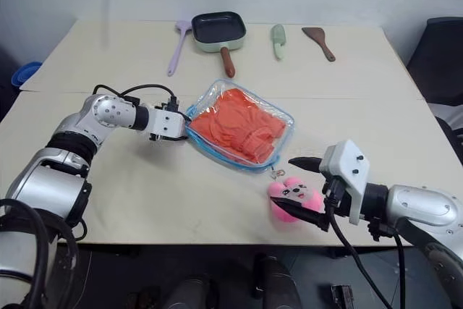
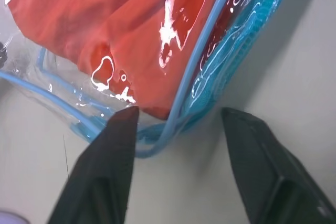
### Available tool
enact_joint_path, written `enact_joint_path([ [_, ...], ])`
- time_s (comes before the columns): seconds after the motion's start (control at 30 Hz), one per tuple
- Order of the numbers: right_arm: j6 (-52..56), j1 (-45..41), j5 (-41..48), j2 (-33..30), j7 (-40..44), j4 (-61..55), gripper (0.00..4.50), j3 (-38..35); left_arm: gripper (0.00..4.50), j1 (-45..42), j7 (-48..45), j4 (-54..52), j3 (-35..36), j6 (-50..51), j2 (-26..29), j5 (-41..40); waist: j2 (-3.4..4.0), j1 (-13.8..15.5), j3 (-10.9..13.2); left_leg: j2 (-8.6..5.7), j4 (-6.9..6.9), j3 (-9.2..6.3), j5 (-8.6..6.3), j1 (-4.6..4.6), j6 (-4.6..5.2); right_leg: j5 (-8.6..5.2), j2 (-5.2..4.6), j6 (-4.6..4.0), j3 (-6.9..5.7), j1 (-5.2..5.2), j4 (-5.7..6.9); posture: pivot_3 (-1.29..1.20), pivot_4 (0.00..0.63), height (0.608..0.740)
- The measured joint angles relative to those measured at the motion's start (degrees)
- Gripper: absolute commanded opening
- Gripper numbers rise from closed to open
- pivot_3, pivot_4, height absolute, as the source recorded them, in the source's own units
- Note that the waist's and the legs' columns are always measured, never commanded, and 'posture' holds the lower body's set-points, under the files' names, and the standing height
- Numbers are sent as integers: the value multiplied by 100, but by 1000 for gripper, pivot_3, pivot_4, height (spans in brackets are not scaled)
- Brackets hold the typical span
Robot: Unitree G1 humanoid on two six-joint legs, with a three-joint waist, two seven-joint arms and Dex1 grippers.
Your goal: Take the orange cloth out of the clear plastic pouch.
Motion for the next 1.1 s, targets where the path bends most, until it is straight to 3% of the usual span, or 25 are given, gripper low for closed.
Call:
enact_joint_path([
  [0.1,-3,-102,-2,-2,14,40,4500,14,423,53,-478,-50,207,152,2,-249,0,-11,0,0,0,2,0,3,0,0,2,0,0,0,1,0,150,740],
  [0.23,-6,-206,-3,-3,94,122,4500,110,423,857,-1514,-1430,727,1505,131,-1064,0,-24,0,3,0,0,0,5,1,0,5,0,6,0,3,0,150,740],
  [0.43,-15,-306,-14,-5,165,224,4500,315,423,3337,-1718,-6716,1286,5621,761,-1437,1,-92,0,10,2,-12,-2,7,-1,0,5,0,21,2,-2,0,150,740],
  [0.53,-36,-290,-71,-5,177,228,4500,366,423,4082,-1554,-8542,1276,7295,828,-1392,1,-37,0,9,3,-12,-3,9,0,0,6,1,28,12,-9,0,150,740],
  [0.73,-60,-106,-255,-53,233,227,4500,486,423,4258,-1097,-9531,1207,8729,926,-1330,1,12,0,3,2,-11,-2,3,2,-1,5,0,38,15,-16,0,150,740],
  [0.83,-66,158,-431,-58,169,249,4500,447,1004,4316,-821,-9467,1120,8588,934,-1312,1,10,0,6,0,-12,-2,5,1,-1,6,0,36,12,-15,0,150,740],
  [1.0,-86,975,-713,4,64,242,4500,44,2435,4267,-458,-8999,1186,8263,893,-1427,1,17,0,4,1,-10,-3,3,3,0,4,0,36,15,-16,0,150,740],
  [1.1,-23,1223,-629,510,-327,267,4500,-309,3286,4251,-449,-9013,1381,8527,841,-1732,0,11,-1,7,0,-11,-2,1,1,-1,5,0,35,15,-9,0,150,740],
])
